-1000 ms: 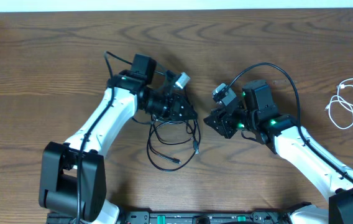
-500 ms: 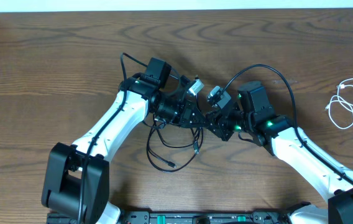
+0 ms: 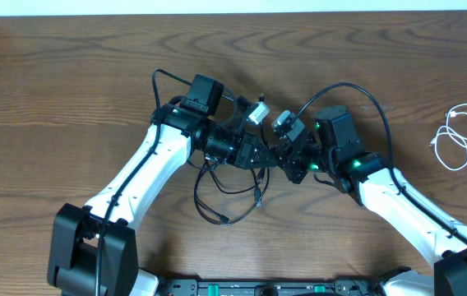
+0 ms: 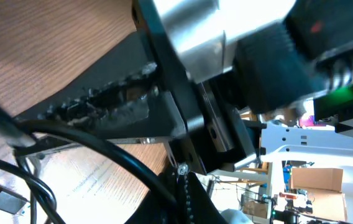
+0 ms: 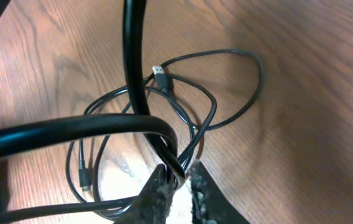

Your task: Untangle cables

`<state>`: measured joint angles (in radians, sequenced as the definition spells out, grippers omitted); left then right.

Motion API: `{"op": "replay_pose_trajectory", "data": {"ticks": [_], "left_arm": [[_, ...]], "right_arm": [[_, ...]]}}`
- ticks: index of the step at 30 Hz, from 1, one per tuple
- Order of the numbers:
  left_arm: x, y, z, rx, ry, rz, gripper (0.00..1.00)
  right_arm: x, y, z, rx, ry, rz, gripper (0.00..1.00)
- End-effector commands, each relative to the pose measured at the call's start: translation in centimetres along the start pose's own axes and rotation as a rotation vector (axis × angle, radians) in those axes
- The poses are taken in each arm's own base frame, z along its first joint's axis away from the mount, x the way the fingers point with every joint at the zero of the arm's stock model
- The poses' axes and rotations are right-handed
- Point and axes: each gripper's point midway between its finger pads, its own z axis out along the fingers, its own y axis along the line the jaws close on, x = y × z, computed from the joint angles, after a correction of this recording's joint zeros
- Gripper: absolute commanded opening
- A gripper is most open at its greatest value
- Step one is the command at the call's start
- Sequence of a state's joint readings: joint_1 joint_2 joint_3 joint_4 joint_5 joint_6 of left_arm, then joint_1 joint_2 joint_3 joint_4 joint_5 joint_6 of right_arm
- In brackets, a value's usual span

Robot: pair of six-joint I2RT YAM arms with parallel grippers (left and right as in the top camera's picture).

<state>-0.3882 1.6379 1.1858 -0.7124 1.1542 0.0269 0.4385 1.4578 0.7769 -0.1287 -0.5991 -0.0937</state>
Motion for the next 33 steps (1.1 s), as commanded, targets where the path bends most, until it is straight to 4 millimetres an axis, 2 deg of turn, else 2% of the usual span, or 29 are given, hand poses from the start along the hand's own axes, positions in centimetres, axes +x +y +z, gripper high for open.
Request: {"op": "replay_pose_trajectory", "data": {"ticks": [1, 6, 9, 11, 14, 17, 21, 24, 27, 30, 33], "left_arm": [[-0.2, -1.4, -0.4, 0.029, -0.011, 0.043, 0.08], [-0.2, -1.4, -0.4, 0.031, -0.011, 0.043, 0.07], [-0.2, -1.9, -0.4, 0.057, -0.011, 0.045, 0.07], [-0.2, -2.2, -0.4, 0.076, -0.012, 0.049, 0.07], [-0.2, -2.2, -0.4, 0.077, -0.013, 0.050, 0.07], [-0.3, -1.8, -0.4, 0.051, -0.016, 0.053, 0.07], [-0.6, 1.1, -0.6, -0.112, -0.026, 0.050, 0.07], [-0.9, 5.2, -1.6, -0.360, -0.046, 0.013, 0.08], [-1.1, 8.3, -3.2, -0.556, -0.074, -0.037, 0.07], [-1.5, 10.4, -4.8, -0.699, -0.115, -0.088, 0.08], [-1.8, 11.2, -5.6, -0.766, -0.144, -0.111, 0.07]], "right_arm": [[-0.7, 0.6, 0.0, -0.019, -0.023, 0.002, 0.03], [-1.0, 1.5, 0.0, -0.073, -0.038, 0.005, 0.16], [-1.1, 1.5, 0.0, -0.073, -0.041, 0.002, 0.17], [-1.2, 1.5, 0.0, -0.072, -0.046, -0.001, 0.15], [-1.5, 1.4, -0.1, -0.071, -0.056, -0.008, 0.03], [-1.5, 1.2, -0.1, -0.060, -0.057, -0.009, 0.01], [-0.5, 0.7, 0.0, -0.030, -0.016, 0.020, 0.01], [1.4, 0.3, 0.0, 0.001, 0.057, 0.067, 0.01], [3.5, 0.2, -0.2, 0.017, 0.138, 0.109, 0.01], [5.2, 0.6, -0.5, 0.008, 0.206, 0.132, 0.01], [6.6, 1.0, -0.9, 0.000, 0.263, 0.142, 0.01]]}}
